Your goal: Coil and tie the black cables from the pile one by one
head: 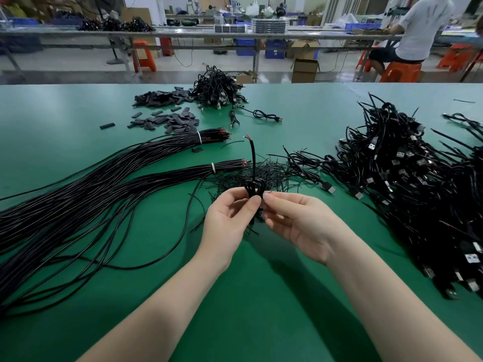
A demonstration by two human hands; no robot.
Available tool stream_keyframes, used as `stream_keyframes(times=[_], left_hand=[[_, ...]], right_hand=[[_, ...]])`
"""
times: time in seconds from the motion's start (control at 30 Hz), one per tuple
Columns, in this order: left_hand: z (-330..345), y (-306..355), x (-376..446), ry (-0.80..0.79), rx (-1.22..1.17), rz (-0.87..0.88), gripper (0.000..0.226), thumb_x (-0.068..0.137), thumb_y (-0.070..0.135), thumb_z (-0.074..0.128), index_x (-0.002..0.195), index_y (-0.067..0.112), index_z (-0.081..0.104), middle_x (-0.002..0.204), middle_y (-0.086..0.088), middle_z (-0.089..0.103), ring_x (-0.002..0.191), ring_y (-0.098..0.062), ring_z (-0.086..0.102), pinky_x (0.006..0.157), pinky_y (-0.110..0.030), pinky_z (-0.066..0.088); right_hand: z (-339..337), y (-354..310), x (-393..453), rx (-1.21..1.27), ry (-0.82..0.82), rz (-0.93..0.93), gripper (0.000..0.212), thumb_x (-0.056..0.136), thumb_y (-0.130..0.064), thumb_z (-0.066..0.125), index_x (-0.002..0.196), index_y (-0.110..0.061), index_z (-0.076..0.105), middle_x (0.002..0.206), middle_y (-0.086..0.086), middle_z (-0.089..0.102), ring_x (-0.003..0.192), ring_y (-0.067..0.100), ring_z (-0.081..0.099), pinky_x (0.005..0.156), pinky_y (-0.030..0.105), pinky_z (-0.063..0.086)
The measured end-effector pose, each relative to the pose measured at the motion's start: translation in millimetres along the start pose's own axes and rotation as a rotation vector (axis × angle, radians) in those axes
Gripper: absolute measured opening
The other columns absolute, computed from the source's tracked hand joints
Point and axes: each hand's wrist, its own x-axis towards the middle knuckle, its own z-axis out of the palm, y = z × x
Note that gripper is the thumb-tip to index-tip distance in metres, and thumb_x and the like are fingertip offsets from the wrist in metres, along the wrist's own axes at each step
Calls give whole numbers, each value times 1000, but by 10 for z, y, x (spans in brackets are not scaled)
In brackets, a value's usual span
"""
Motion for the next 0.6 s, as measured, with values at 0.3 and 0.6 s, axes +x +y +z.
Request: stream_keyframes(times=[0.3,0.6], left_hand=[[6,12,1,3,31,11,10,76,23,74,85,29,73,89,6,74,86,-6,67,79,-18,51],[71,166,-13,-5,-169,-362,18,82,28,72,65,24,72,61,7,57,54,-5,53,49,-20,45]], right_hand=[[25,-3,-15,-84,59,-90,3,84,-8,70,85,-5,68,61,-2,65,58,9,60,62,20,56],[-114,166,126,-1467,288,-1391,17,74,13,71,86,0,69,84,10,66,77,30,60,73,33,48]])
